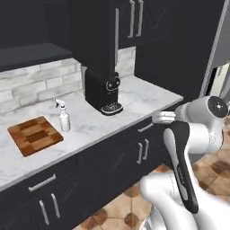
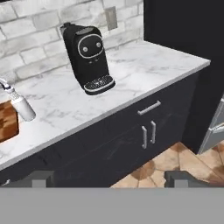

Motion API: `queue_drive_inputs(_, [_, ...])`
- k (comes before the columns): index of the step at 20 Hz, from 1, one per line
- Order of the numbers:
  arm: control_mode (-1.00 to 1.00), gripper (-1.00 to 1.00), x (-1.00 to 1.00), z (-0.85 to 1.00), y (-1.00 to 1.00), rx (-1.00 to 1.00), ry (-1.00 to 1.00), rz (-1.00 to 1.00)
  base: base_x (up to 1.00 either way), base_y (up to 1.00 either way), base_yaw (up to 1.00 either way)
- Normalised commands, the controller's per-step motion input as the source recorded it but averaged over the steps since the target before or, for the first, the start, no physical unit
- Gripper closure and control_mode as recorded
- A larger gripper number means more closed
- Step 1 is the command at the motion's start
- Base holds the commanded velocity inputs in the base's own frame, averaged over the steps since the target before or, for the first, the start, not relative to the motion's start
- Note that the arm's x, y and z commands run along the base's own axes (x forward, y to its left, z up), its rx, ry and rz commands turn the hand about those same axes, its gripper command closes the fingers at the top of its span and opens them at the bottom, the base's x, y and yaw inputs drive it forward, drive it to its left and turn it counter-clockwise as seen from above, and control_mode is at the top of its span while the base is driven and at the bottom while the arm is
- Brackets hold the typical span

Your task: Grab the spray bottle from the cabinet, then place it next to the cutting board for sanitizing. Then grab the dish brush from the countertop next to the sink and place it next to the cutting board.

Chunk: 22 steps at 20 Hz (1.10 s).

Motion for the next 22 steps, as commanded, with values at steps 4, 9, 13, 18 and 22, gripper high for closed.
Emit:
queue_drive_inputs(4, [1.00,-1.00,0.00,0.00,0.00,0.00,0.00,0.00,0.28,-0.67,-0.71])
queue_drive_inputs(9, [1.00,-1.00,0.00,0.00,0.00,0.00,0.00,0.00,0.36,-0.45,-0.74])
queue_drive_inputs(13, [1.00,-1.00,0.00,0.00,0.00,0.00,0.00,0.00,0.85,0.00,-0.66])
queue_drive_inputs(18, [1.00,-1.00,0.00,0.00,0.00,0.00,0.00,0.00,1.00,0.11,-0.52])
queue_drive_inputs(22, [1.00,-1.00,0.00,0.00,0.00,0.00,0.00,0.00,1.00,0.00,-0.35])
